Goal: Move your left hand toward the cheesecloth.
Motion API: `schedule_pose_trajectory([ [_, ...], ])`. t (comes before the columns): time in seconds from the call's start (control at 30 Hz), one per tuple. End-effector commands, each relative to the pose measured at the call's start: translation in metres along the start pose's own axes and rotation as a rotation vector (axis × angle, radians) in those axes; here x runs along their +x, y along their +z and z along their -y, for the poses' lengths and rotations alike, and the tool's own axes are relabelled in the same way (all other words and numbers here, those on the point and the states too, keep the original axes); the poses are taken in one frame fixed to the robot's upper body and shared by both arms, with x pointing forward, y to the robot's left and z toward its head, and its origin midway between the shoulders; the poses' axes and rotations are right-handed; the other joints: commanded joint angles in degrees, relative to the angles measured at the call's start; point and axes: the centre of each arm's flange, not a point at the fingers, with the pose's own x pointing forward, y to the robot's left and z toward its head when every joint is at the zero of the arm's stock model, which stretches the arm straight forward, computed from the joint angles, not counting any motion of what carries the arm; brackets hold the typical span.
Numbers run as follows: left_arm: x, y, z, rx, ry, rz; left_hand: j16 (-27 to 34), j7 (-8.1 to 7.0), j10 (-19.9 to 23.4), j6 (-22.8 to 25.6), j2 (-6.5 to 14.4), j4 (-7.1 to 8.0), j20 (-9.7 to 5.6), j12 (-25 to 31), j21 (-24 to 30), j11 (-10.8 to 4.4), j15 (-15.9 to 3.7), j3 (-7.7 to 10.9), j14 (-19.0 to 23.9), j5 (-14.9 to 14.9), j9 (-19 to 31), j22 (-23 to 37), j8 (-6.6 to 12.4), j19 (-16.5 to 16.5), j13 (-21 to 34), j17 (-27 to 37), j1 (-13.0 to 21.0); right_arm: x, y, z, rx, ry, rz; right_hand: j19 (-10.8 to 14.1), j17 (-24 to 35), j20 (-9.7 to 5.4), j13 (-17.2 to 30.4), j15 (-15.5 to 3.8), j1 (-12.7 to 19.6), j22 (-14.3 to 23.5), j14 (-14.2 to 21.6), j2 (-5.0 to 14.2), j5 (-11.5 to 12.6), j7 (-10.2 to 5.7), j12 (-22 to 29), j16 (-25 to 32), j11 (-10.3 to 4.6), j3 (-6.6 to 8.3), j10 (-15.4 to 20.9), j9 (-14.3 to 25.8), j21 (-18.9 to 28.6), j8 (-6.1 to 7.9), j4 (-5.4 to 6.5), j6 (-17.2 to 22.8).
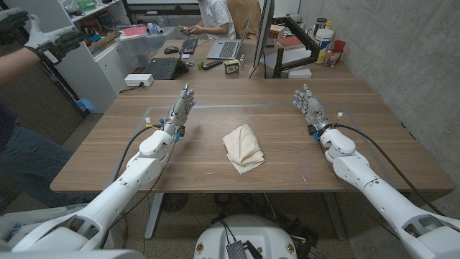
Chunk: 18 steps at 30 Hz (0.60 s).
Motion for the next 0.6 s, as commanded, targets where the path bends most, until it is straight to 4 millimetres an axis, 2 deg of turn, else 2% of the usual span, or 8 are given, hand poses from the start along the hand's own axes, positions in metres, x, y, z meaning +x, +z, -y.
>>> schedule_pose_trajectory([
  [0.03, 0.0011, 0.0019, -0.0031, 0.009, 0.001, -0.008, 0.3, 0.40, -0.5, -0.1, 0.2, 0.37, -1.41, 0.3, 0.3, -0.03, 0.03, -0.12, -0.5, 0.2, 0.2, 0.2, 0.36, -0.6, 0.2, 0.1, 0.6, -0.0001, -0.0031, 0.0001, 0.007, -0.005, 0.001, 0.4, 0.3, -0.05, 0.3, 0.04, 0.4, 0.1, 0.8, 0.08, 0.4, -0.18, 0.4, 0.3, -0.18, 0.18, 0.7, 0.1, 0.2, 0.36, 0.21, 0.4],
  [0.17, 0.0011, 0.0033, -0.0024, 0.028, -0.001, -0.007, 0.2, 0.24, -0.5, -0.2, 0.3, 0.35, -0.88, 0.3, 0.1, 0.04, 0.09, -0.14, -0.5, 0.1, 0.2, 0.2, 0.28, -0.8, 0.2, 0.1, 0.7, -0.0001, -0.0033, 0.0000, 0.006, -0.003, -0.002, 0.4, 0.3, 0.00, 0.3, 0.02, 0.4, 0.1, 0.9, 0.11, 0.4, -0.25, 0.4, 0.3, -0.20, 0.18, 0.7, 0.1, 0.1, 0.36, 0.18, 0.5],
  [0.6, 0.0001, 0.0049, 0.0020, 0.044, -0.014, -0.003, 0.1, 0.10, -0.4, -0.1, 0.8, 0.28, -0.86, 0.2, 0.1, -0.05, 0.25, -0.06, -0.5, 0.1, 0.2, 0.3, 0.23, -0.8, 0.3, 0.1, 1.0, 0.0016, -0.0059, 0.0014, 0.007, -0.002, 0.000, 0.5, 0.3, 0.04, 0.3, 0.05, 0.5, 0.1, 0.9, 0.27, 0.5, -0.29, 0.5, 0.3, -0.19, 0.18, 0.8, 0.1, -0.1, 0.37, 0.07, 0.6],
])
